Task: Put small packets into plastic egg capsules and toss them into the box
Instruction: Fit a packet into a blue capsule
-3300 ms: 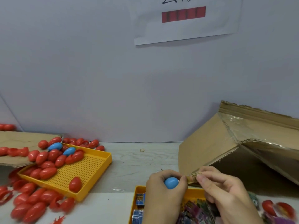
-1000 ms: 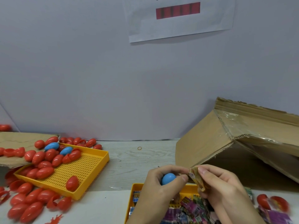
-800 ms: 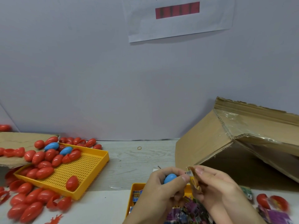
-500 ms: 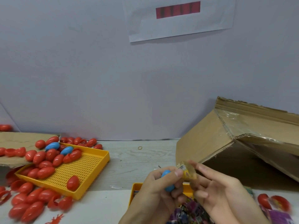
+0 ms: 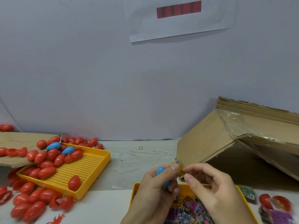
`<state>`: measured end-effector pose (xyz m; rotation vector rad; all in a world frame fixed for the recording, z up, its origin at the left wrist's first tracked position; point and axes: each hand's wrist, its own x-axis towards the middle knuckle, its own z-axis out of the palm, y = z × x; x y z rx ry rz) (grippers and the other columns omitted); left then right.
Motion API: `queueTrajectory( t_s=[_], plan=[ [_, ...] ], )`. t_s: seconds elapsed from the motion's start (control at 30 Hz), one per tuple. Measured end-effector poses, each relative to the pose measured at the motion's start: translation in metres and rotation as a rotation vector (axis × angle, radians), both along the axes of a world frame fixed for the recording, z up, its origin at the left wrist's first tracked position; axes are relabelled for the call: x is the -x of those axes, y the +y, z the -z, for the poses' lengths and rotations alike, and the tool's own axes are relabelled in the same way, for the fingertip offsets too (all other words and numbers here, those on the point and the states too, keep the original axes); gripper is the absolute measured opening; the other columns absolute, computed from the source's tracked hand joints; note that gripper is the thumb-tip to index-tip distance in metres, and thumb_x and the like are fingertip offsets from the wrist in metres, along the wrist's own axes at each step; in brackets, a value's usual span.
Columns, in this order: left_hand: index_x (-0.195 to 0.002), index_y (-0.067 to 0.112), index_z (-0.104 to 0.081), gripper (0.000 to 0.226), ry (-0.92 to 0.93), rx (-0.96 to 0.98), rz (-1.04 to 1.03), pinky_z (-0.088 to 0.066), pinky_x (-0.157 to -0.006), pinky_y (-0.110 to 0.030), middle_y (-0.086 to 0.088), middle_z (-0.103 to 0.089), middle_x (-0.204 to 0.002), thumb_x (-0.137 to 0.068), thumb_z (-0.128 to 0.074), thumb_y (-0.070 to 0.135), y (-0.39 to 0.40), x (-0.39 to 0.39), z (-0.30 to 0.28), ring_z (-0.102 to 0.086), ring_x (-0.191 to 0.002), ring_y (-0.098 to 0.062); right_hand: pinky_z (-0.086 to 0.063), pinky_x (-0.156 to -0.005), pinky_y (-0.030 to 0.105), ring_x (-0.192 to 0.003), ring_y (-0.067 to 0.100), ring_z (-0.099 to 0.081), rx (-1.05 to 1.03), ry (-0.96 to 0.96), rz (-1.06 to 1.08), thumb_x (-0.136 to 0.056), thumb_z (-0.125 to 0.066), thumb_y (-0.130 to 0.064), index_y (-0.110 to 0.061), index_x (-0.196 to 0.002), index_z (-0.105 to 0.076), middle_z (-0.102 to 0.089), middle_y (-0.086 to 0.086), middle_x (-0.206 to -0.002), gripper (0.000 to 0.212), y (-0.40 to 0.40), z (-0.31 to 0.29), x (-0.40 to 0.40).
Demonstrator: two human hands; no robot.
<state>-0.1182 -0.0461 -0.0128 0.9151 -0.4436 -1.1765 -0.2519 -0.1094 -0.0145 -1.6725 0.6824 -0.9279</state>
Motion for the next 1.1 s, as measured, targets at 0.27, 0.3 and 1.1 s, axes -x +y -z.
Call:
queueTrajectory(
  t_s=[0.27, 0.3, 1.1],
  plan=[
    [-0.059, 0.009, -0.057, 0.024, 0.011, -0.023, -0.015, -0.039, -0.043, -0.022, -0.006, -0.043, -0.061, -0.067, -0.079, 0.010, 0.0001, 0.0006, 0.0002, -0.038, -0.047, -0.012, -0.053, -0.065, 0.047, -0.075, 0.027, -0.060, -0.023, -0.066, 0.063, -0.075, -0.077, -0.009, -0.032, -0.081, -0.067, -0.062, 0.004, -0.074, 0.026, 0.0013, 0.0023, -0.0016],
    [-0.058, 0.009, -0.057, 0.022, 0.008, -0.024, -0.016, -0.039, -0.043, -0.022, -0.005, -0.043, -0.060, -0.066, -0.077, 0.011, 0.0001, 0.0009, 0.0001, -0.038, -0.046, -0.012, -0.053, -0.066, 0.047, -0.074, 0.025, -0.059, -0.027, -0.082, 0.067, -0.074, -0.077, -0.008, -0.034, -0.084, -0.066, -0.062, 0.002, -0.074, 0.030, 0.0013, 0.0023, -0.0014],
    [-0.064, 0.012, -0.074, 0.021, -0.167, -0.100, -0.039, -0.036, -0.038, -0.022, -0.006, -0.049, -0.055, -0.059, -0.085, 0.028, -0.0026, 0.0036, 0.0050, -0.036, -0.037, -0.013, -0.048, -0.065, 0.030, -0.078, 0.024, -0.060, -0.050, -0.139, 0.052, -0.061, -0.068, -0.041, -0.015, -0.071, -0.078, -0.061, -0.004, -0.081, 0.030, -0.0029, 0.0015, -0.0013]
  ],
)
